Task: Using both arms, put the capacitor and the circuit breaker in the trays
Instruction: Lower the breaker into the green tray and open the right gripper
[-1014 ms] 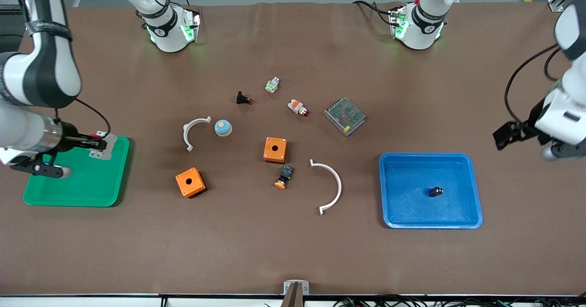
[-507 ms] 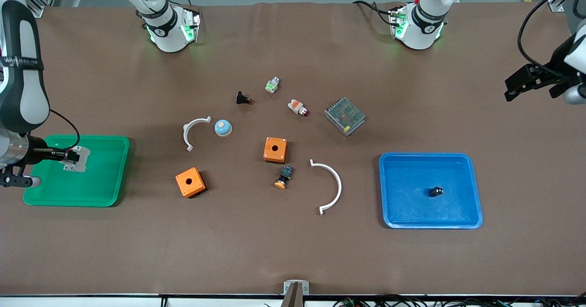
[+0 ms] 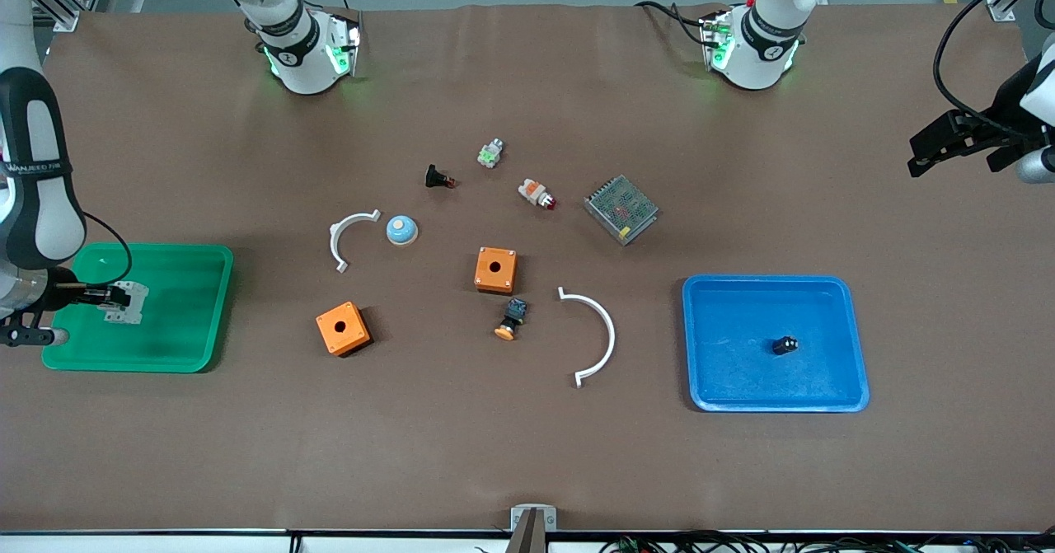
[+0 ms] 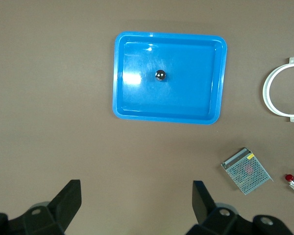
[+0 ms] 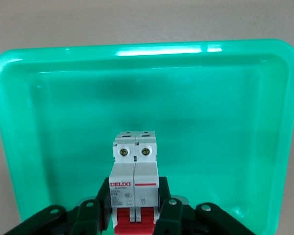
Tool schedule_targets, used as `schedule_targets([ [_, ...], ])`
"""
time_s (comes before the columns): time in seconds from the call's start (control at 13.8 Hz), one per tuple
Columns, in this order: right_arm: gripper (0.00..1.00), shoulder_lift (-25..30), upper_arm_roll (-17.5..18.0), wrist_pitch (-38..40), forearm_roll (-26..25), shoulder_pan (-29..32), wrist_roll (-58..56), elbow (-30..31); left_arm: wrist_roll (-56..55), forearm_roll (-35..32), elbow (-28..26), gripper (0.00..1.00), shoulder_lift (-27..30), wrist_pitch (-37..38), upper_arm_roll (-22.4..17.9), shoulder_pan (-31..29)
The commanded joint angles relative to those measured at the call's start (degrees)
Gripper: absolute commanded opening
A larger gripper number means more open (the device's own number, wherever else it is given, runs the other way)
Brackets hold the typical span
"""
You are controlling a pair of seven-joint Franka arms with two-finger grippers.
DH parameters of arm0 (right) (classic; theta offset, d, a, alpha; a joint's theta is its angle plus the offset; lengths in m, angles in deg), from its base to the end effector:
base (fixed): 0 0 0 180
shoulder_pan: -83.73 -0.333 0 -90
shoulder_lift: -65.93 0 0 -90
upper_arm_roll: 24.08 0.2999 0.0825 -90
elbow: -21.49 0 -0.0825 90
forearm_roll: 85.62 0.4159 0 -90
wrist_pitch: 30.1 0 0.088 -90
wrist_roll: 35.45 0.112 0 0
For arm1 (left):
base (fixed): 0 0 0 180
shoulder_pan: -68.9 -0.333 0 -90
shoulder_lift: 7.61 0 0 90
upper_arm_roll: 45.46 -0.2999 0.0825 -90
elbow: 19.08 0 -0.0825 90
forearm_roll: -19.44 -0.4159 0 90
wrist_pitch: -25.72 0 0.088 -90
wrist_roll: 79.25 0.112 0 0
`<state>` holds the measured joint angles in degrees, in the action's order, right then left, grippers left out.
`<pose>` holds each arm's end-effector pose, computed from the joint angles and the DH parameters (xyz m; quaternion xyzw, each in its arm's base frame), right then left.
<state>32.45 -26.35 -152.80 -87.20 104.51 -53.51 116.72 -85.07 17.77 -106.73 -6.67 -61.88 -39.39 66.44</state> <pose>0.6318 -0.2680 0.2216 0.9978 -0.0327 -0.0567 0.0025 0.5768 -0.0335 0.6298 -0.9997 -0.0200 -0.0090 0.0147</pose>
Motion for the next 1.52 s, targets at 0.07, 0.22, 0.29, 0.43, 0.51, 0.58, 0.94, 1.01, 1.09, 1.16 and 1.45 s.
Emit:
schedule_targets([
  [0.07, 0.23, -2.81, 1.13, -2.62, -1.32, 1.71, 0.21, -0.83, 0.99, 0.7, -0.24, 1.0, 0.2, 0.94, 0.08, 0.18],
  [0.22, 0.23, -3.17, 1.13, -4.56, -1.23, 2.07, 0.48, -0.05, 0.9, 0.7, -0.24, 1.0, 0.2, 0.94, 0.08, 0.18],
  [0.29, 0.23, -3.17, 1.13, -4.66, -1.23, 2.15, 0.48, 0.22, 0.9, 0.7, -0.24, 1.0, 0.2, 1.03, 0.08, 0.18],
  [0.43, 0.26, -3.26, 1.13, -4.74, -1.23, 2.24, 0.48, 0.66, 0.81, 0.43, -0.15, 1.0, 0.11, 1.11, 0.08, 0.18],
  [0.51, 0.29, -3.26, 1.13, -4.92, -1.23, 2.24, 0.48, 0.83, 0.72, 0.43, -0.15, 1.0, 0.11, 1.11, 0.0, 0.09],
  [0.58, 0.35, -3.26, 1.13, -5.01, -1.23, 2.24, 0.39, 0.92, 0.63, 0.43, -0.15, 1.0, 0.11, 1.11, -0.01, 0.0],
  [0.94, 0.98, -0.9, 1.22, -2.04, -1.23, 1.89, -0.05, 0.75, 0.55, 0.34, -0.15, 1.0, 0.11, 2.08, 0.08, 0.18],
  [1.01, 0.98, 1.11, 1.3, 0.33, -1.23, 1.72, 0.04, 0.75, 0.46, 0.52, -0.15, 1.0, 0.11, 2.08, 0.08, 0.18],
  [1.09, 0.99, 3.48, 1.39, 3.05, -1.23, 1.19, 0.48, 0.75, 0.54, 0.52, -0.15, 1.0, 0.11, 2.08, 0.08, 0.18],
  [1.16, 0.98, 5.86, 1.48, 5.69, -1.23, 0.49, 0.57, 0.75, 0.55, 0.43, -0.15, 1.0, 0.02, 2.08, 0.08, 0.18],
  [1.45, 0.98, 14.56, 1.57, 14.48, -1.14, -3.98, 3.11, 0.75, 0.55, 0.43, -0.07, 1.0, 0.02, 2.08, 0.08, 0.18],
])
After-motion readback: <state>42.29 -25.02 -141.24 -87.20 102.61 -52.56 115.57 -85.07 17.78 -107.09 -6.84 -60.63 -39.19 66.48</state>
